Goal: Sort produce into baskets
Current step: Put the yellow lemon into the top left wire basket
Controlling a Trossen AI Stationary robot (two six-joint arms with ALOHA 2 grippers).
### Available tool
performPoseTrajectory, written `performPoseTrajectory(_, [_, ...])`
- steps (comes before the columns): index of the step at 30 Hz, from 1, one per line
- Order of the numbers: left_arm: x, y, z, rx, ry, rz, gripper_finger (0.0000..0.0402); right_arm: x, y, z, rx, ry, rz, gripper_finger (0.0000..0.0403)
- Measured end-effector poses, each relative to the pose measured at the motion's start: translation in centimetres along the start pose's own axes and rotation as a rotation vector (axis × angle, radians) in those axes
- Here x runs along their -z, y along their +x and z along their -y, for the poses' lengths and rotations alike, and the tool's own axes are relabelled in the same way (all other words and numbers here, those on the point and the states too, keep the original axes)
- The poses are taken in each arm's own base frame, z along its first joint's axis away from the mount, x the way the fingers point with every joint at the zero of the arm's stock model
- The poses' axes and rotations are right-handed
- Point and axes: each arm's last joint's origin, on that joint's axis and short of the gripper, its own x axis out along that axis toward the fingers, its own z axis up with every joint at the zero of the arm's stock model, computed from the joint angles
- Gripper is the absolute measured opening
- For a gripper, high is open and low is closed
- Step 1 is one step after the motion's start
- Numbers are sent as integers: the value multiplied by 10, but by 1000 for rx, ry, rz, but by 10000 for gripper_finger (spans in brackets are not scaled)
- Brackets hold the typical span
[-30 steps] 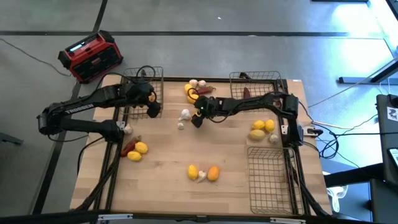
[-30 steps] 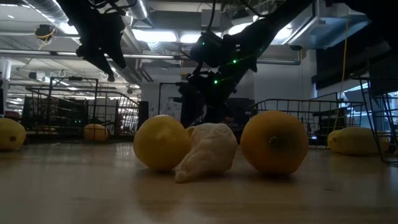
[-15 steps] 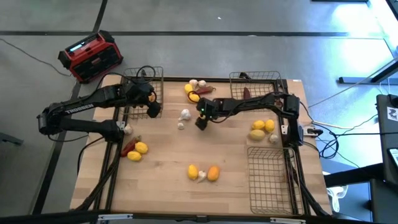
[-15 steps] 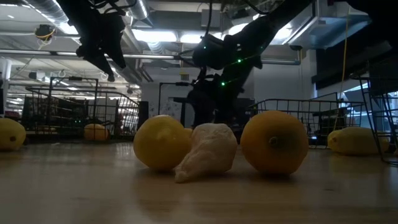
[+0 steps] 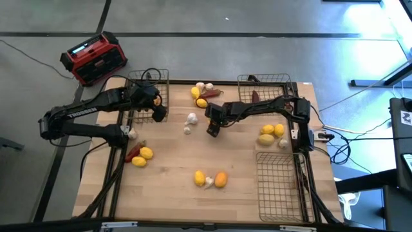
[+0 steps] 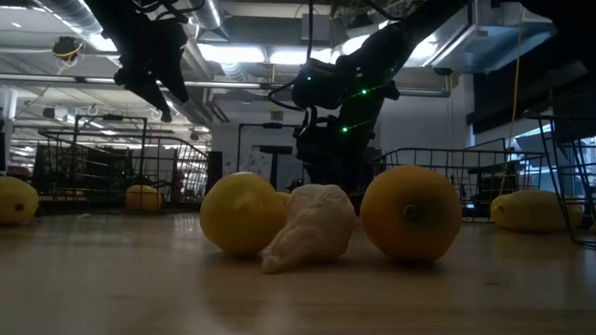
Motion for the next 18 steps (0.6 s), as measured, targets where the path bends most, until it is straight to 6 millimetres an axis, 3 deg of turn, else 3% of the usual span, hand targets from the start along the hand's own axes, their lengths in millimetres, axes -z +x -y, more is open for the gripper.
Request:
performPoseTrajectory(6, [0,0,2,7,6,3,356,-1,-1,-1,-8,-68,8,190])
performPoseTrajectory(10, [0,-3,12,97,58,23,356,-5,-17,-5,-54,-117,48,186])
performPoseTrajectory(18, [-3,-13,41,294,78,130,356,-17,-75,-29,-90,-231,297,204])
